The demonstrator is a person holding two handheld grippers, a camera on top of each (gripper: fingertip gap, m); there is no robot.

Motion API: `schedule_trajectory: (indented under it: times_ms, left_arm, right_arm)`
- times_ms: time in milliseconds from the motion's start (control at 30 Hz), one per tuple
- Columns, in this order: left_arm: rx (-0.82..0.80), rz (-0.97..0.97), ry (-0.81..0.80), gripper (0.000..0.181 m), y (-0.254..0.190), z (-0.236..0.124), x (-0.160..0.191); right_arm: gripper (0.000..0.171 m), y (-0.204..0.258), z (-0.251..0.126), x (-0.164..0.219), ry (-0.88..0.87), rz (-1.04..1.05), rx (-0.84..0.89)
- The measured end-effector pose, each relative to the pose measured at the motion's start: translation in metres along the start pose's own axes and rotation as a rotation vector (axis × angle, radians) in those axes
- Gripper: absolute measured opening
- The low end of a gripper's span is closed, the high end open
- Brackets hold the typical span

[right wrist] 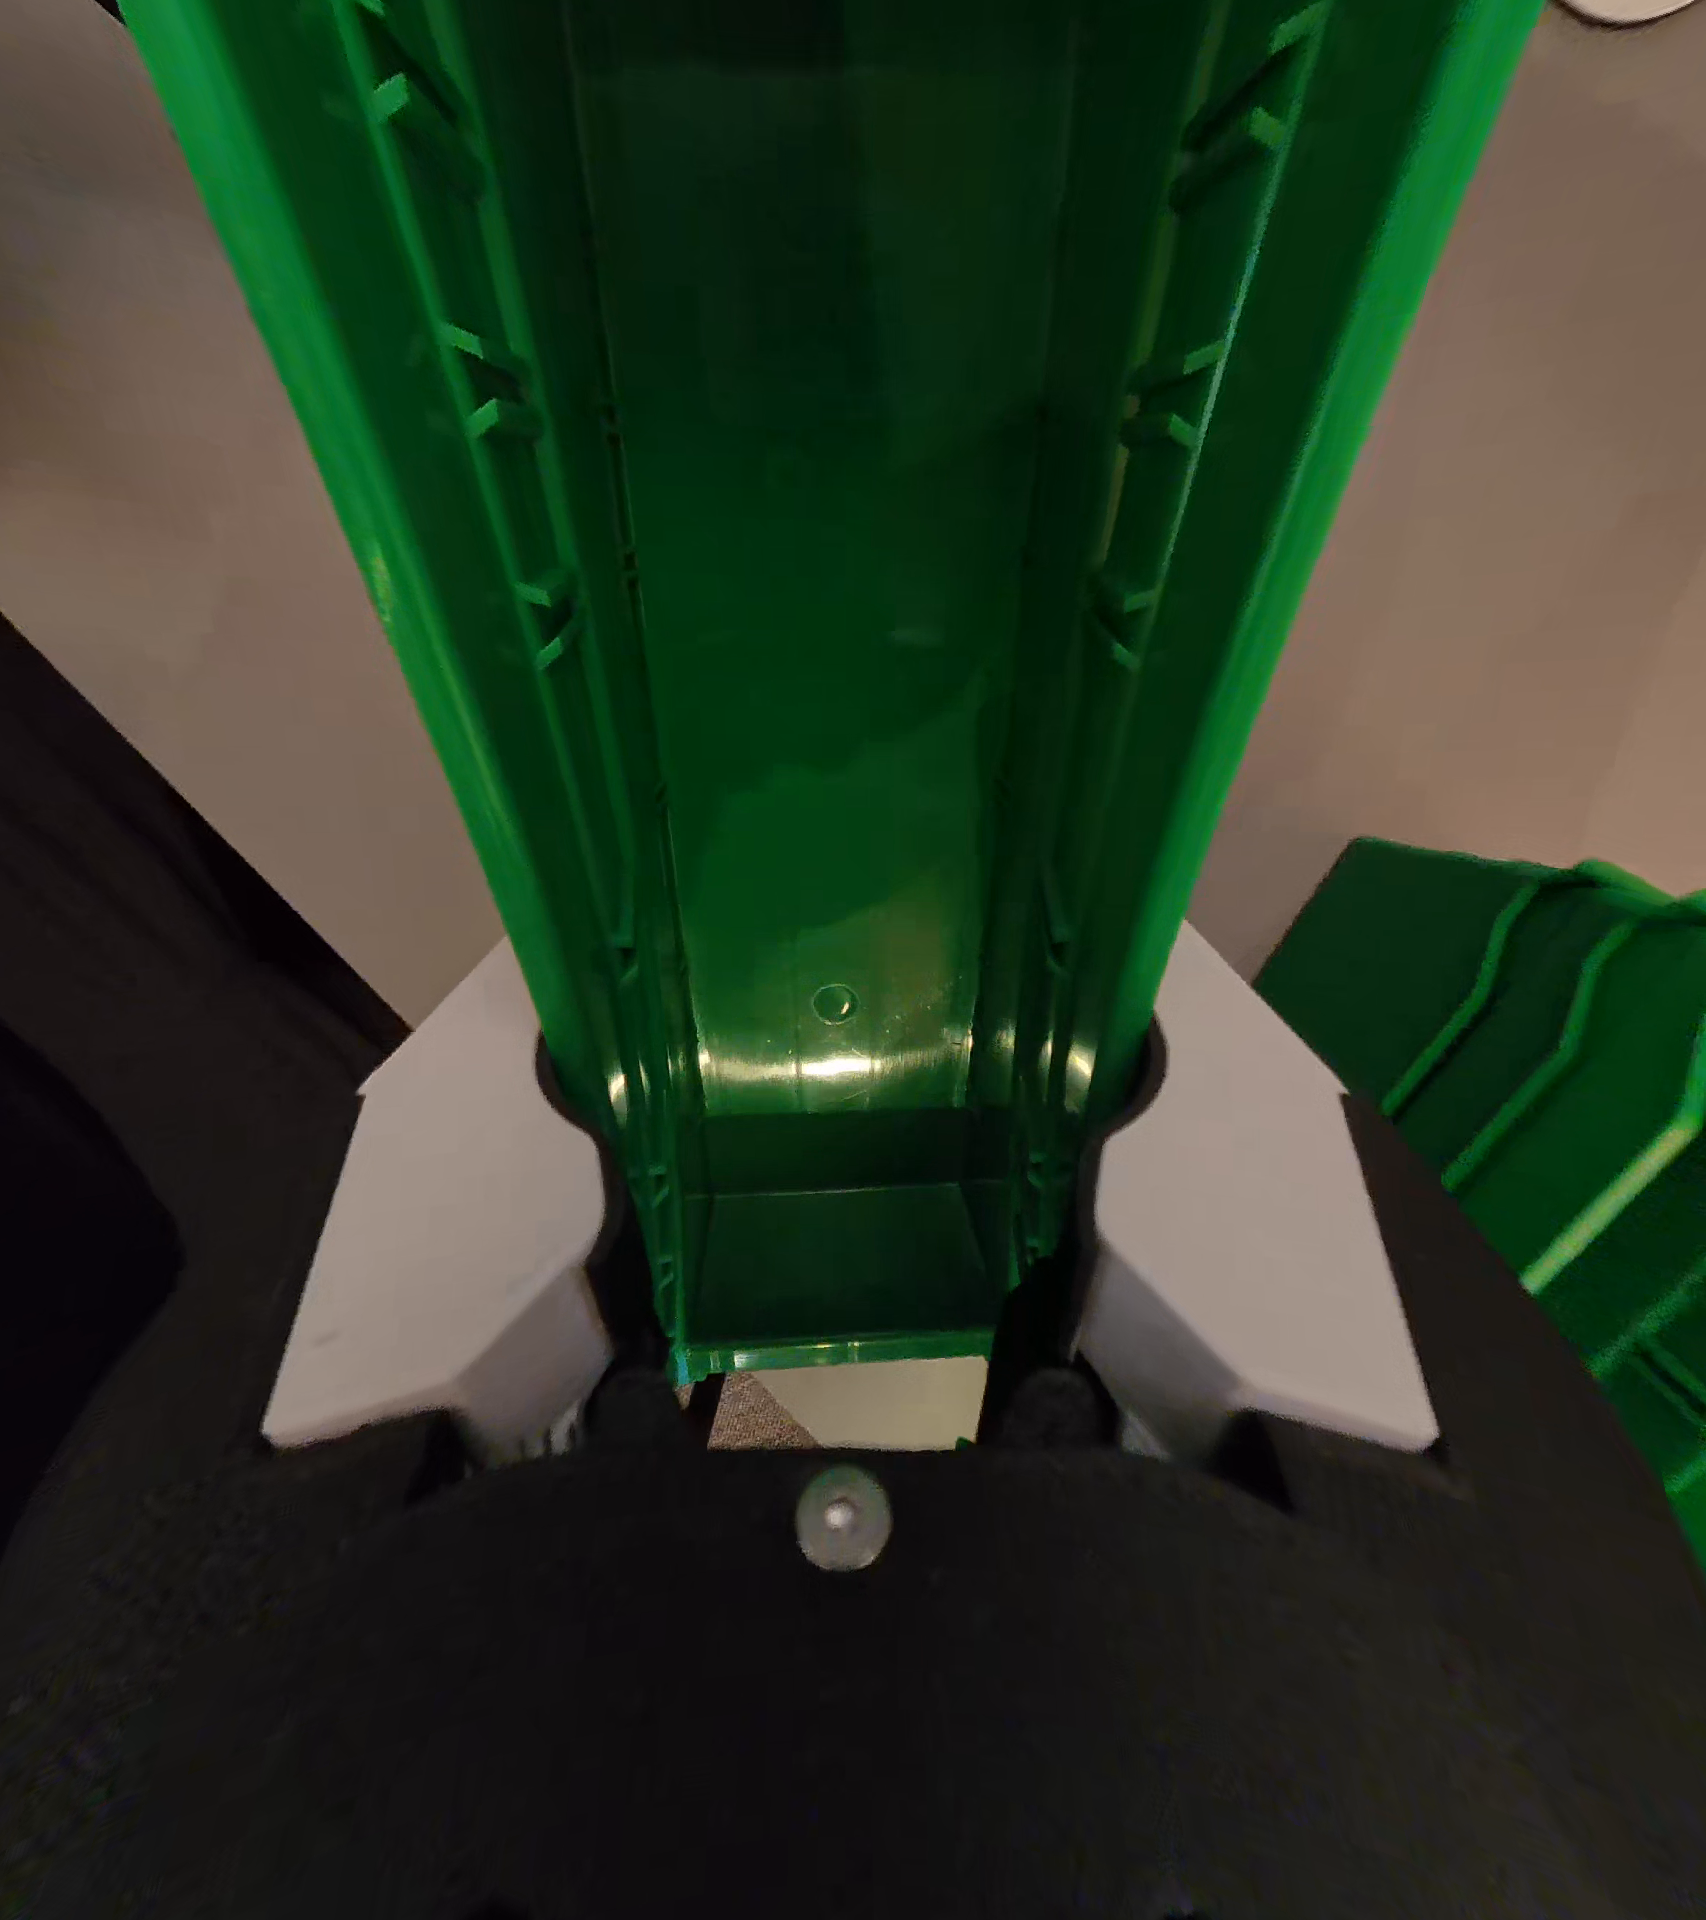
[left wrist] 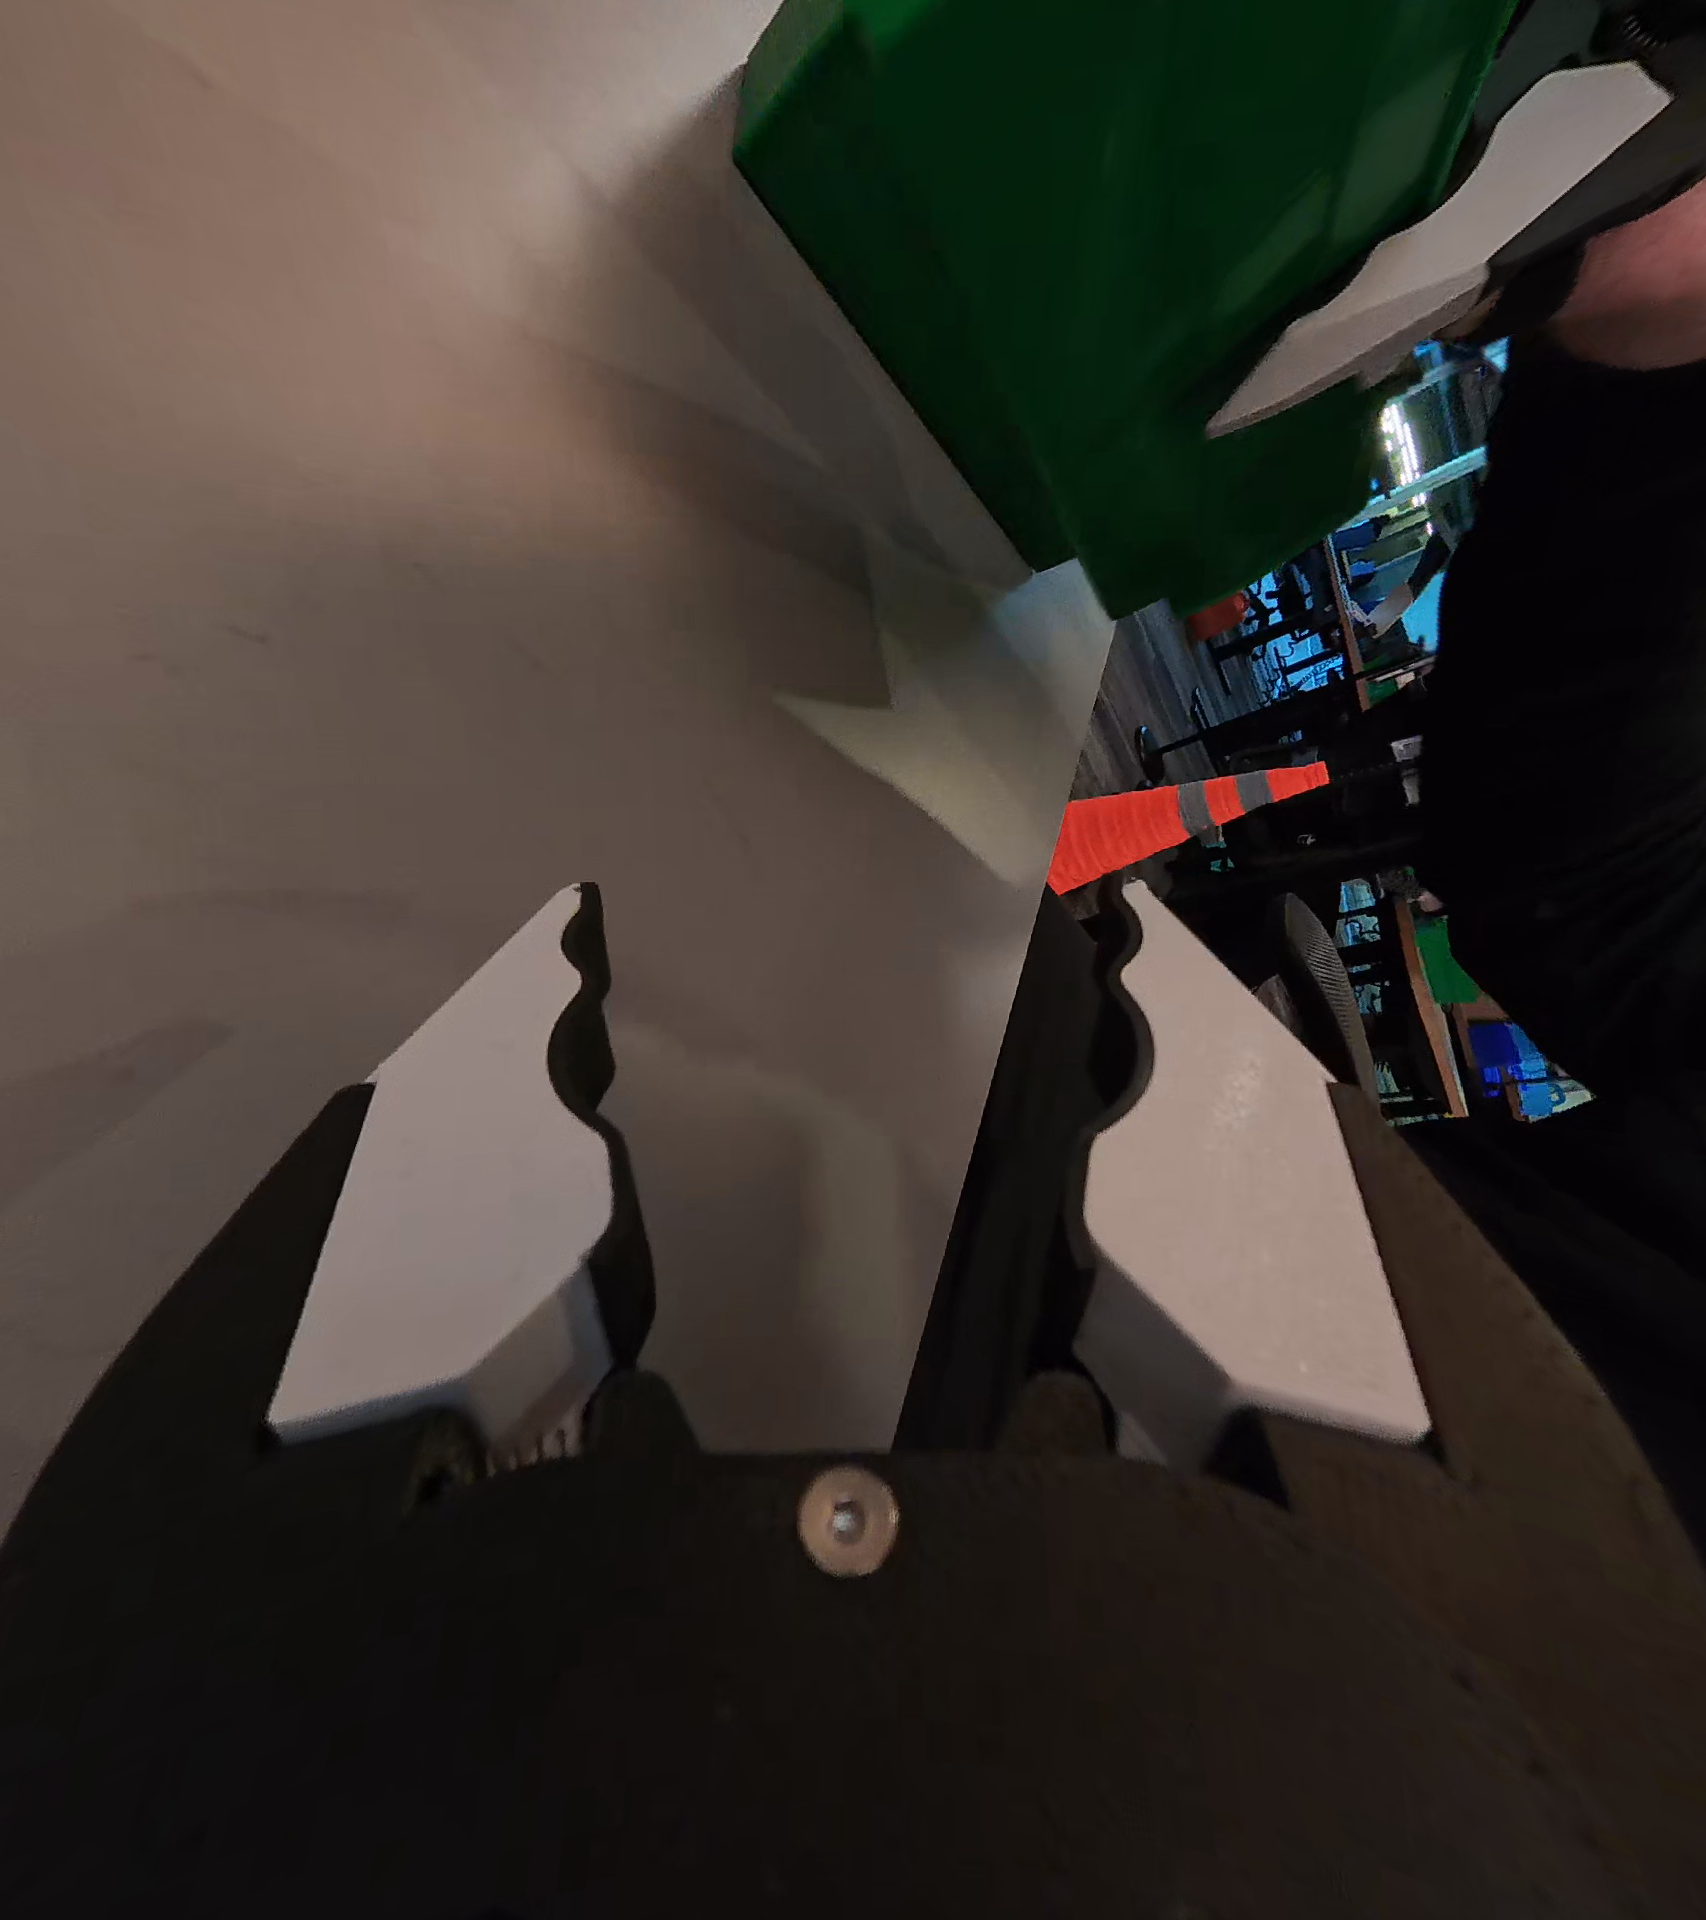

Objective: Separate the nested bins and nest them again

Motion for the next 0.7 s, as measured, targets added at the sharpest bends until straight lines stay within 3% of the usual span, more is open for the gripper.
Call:
schedule_trajectory:
  times_ms: [367,567,700]
  left_arm:
    - [0.02,-0.015,-0.008,0.091,0.003,-0.002,0.0]
    - [0.024,-0.019,-0.011,0.091,0.004,-0.003,0.0]
    - [0.026,-0.017,-0.004,0.091,0.003,-0.001,0.0]
  right_arm:
    - [0.097,-0.018,-0.093,0.002,-0.025,0.051,0.042]
    - [0.098,-0.052,-0.149,0.035,0.004,0.132,0.125]
    - [0.098,-0.08,-0.163,0.066,0.032,0.209,0.17]
Point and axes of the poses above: each gripper's, where its closed fingertips meet, z out along the fingers, x out of its underside, y = z × x across the jaws, the point moved 5 cm from there along -z, back along the fingers, and after that the axes turned 1 degree about -z, right-handed, at the moved point
